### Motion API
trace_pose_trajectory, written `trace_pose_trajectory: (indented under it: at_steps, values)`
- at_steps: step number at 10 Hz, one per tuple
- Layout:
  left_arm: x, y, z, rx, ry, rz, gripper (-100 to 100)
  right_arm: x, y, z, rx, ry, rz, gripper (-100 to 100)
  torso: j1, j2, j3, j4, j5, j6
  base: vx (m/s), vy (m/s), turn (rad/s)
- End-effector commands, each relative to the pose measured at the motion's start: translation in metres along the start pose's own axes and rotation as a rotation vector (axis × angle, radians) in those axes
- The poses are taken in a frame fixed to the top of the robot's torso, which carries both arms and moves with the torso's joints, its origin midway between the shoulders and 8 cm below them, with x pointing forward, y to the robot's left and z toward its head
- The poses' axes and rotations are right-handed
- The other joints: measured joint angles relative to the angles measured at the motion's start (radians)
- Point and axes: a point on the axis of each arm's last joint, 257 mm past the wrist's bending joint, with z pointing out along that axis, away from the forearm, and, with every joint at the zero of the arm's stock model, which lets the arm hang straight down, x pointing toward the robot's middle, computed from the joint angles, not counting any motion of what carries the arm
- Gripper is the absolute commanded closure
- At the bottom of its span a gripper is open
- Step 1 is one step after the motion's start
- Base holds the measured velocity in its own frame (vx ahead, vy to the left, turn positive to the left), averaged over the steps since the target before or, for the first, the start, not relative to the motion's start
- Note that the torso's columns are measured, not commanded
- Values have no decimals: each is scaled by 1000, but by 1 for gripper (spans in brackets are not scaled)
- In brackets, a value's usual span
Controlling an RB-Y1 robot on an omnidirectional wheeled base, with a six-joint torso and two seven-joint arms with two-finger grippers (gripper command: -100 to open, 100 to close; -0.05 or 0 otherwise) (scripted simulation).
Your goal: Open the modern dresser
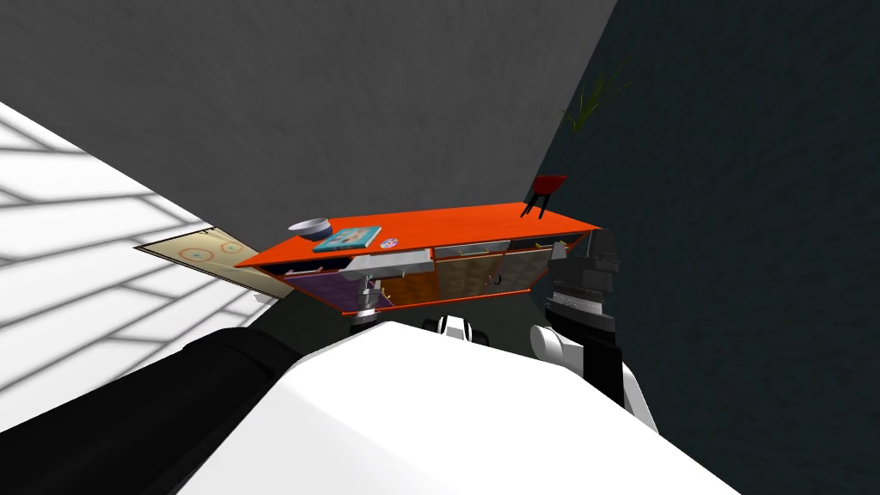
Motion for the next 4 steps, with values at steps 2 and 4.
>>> trace_pose_trajectory:
  at_steps: [2,4]
  values:
    - [-1,5,-3,-16,-3,1,0,0,0,0,0,0,0,0,4,-5,-2,-3,4,0,0,0,0]
    - [-1,7,-5,-25,-5,1,0,0,0,0,0,0,0,0,6,-6,-3,-5,6,0,0,0,0]
